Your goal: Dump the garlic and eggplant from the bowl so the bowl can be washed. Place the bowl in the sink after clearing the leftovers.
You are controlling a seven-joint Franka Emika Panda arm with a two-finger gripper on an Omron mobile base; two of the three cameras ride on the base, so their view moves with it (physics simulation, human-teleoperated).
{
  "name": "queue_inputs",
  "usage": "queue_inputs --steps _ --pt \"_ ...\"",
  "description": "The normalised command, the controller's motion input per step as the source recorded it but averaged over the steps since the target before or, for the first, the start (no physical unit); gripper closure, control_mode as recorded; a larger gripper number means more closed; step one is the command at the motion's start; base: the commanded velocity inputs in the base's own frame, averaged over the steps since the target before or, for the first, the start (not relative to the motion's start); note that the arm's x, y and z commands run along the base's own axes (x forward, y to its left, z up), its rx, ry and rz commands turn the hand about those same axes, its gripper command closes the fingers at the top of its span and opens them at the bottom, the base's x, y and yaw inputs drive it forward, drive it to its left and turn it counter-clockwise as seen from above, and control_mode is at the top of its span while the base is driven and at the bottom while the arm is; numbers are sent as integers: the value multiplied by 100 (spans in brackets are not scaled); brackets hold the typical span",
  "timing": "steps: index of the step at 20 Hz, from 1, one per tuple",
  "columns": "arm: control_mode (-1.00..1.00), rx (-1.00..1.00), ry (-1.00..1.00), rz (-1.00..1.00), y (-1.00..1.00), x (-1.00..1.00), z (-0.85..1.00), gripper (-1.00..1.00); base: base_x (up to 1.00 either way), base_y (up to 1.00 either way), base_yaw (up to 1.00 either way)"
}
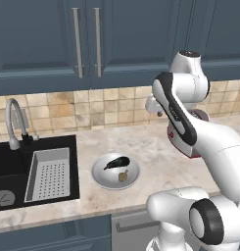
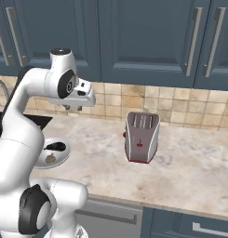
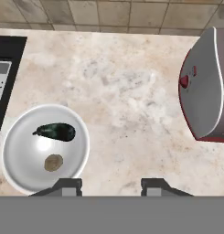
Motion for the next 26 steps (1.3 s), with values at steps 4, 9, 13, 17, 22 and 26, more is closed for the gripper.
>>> queue_inputs --steps 4,9,13,17,22,26 --pt "-100 0 0 0 5 -3 0 -100 0 0 0" --pt "-100 8 1 0 17 -32 -22 -100 0 0 0" --pt "-100 2 2 -3 23 -14 -75 -100 0 0 0" --pt "-100 0 18 -3 24 1 -100 -100 0 0 0" --pt "-100 3 22 -1 19 9 -96 -100 0 0 0" --pt "-100 4 17 -2 14 44 -76 -100 0 0 0"
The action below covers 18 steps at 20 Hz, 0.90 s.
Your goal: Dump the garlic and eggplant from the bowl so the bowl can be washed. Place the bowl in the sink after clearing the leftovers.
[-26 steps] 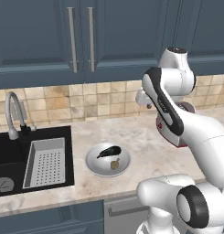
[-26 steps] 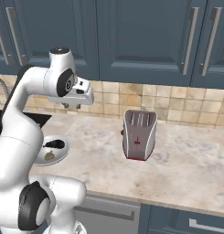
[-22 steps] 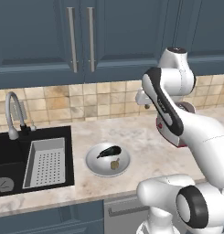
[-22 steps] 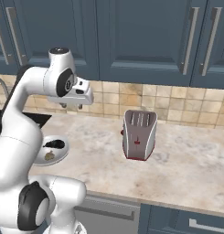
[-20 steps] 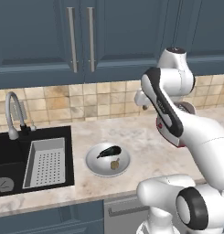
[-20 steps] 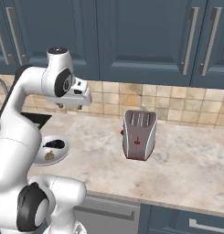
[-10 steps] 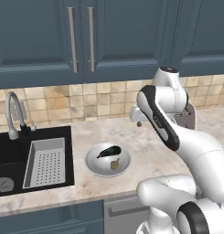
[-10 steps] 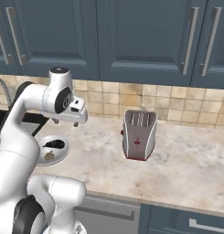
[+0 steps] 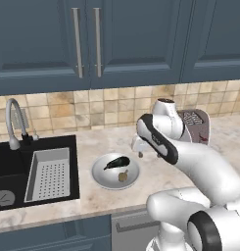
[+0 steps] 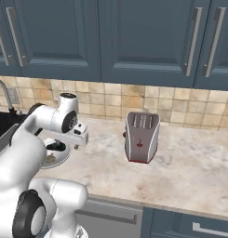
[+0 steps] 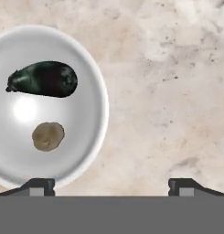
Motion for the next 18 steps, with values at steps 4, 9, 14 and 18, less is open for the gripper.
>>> queue_inputs --steps 4,9,14,18 --pt "-100 2 15 -3 23 53 -68 -100 0 0 0" --pt "-100 7 10 -2 26 34 -61 -100 0 0 0" --pt "-100 11 1 -1 2 15 -42 -100 0 0 0" --pt "-100 0 0 0 2 2 -40 -100 0 0 0"
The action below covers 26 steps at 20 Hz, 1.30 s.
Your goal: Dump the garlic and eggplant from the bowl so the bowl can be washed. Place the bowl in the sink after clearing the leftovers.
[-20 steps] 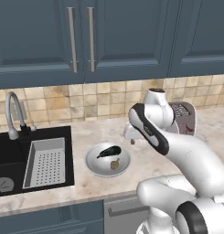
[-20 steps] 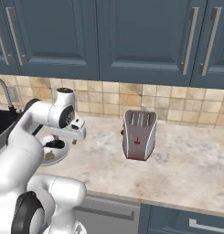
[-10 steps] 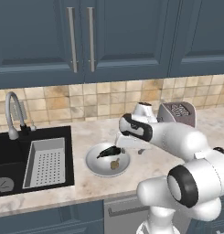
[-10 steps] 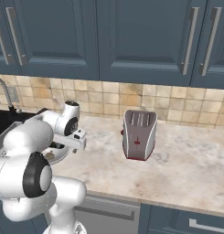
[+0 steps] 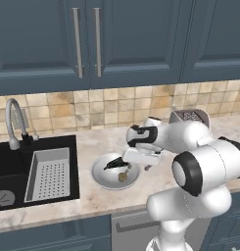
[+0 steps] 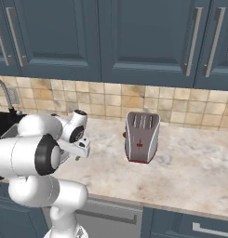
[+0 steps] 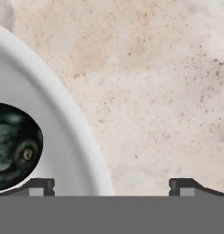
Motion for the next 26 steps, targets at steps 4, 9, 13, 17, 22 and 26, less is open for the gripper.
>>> queue_inputs --steps 4,9,13,17,22,26 --pt "-100 4 0 0 15 0 -26 -100 0 0 0" --pt "-100 4 0 0 2 0 -3 100 0 0 0" --pt "-100 0 0 0 1 0 2 100 0 0 0" --pt "-100 0 0 0 38 0 25 100 0 0 0" --pt "-100 1 -1 0 77 0 37 100 0 0 0" --pt "-100 1 0 -2 100 0 39 100 0 0 0"
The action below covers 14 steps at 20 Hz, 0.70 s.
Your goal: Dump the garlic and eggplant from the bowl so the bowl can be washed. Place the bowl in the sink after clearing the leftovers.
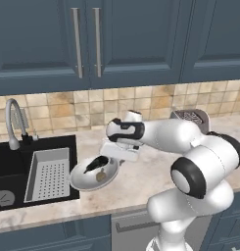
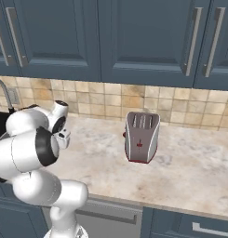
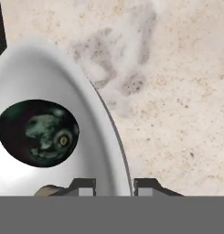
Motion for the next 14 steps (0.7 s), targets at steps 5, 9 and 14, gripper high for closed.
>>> queue_inputs --steps 5,9,14 --pt "-100 -2 0 -6 100 17 28 100 0 0 0" --pt "-100 -7 0 -5 66 14 6 100 0 0 0" --pt "-100 -4 0 1 37 3 0 100 0 0 0"
